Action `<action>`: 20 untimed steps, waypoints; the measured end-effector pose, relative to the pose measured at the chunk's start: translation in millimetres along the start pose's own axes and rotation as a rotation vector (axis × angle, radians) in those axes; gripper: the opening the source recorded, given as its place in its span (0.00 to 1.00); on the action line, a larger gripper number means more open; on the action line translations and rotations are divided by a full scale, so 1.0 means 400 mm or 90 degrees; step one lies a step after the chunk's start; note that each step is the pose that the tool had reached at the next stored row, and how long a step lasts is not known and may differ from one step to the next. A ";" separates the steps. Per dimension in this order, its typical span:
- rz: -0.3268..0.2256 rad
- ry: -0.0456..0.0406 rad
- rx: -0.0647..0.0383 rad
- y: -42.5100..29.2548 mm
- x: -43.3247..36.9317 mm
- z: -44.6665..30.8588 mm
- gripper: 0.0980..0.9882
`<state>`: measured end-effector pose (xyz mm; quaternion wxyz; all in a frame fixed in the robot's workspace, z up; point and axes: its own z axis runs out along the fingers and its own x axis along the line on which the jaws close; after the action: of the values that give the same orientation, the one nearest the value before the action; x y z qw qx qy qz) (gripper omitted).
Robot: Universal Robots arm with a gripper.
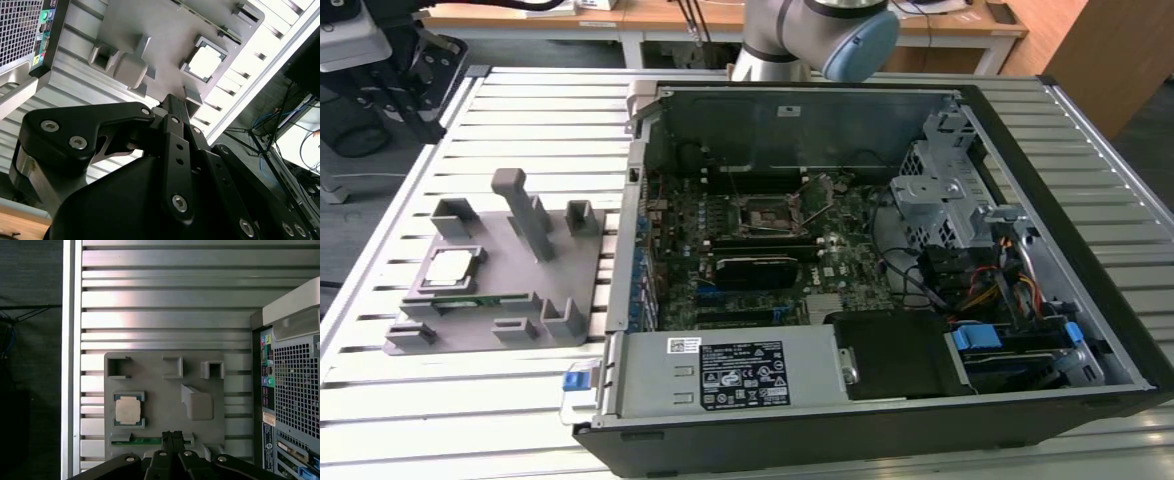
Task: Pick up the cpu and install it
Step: 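Reach for the cpu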
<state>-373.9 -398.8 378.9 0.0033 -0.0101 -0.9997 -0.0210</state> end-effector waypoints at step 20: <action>0.000 0.0000 0.000 -0.001 0.061 0.006 0.01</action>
<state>-398.6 -398.8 376.4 0.0033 -0.0101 -0.9997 -0.0210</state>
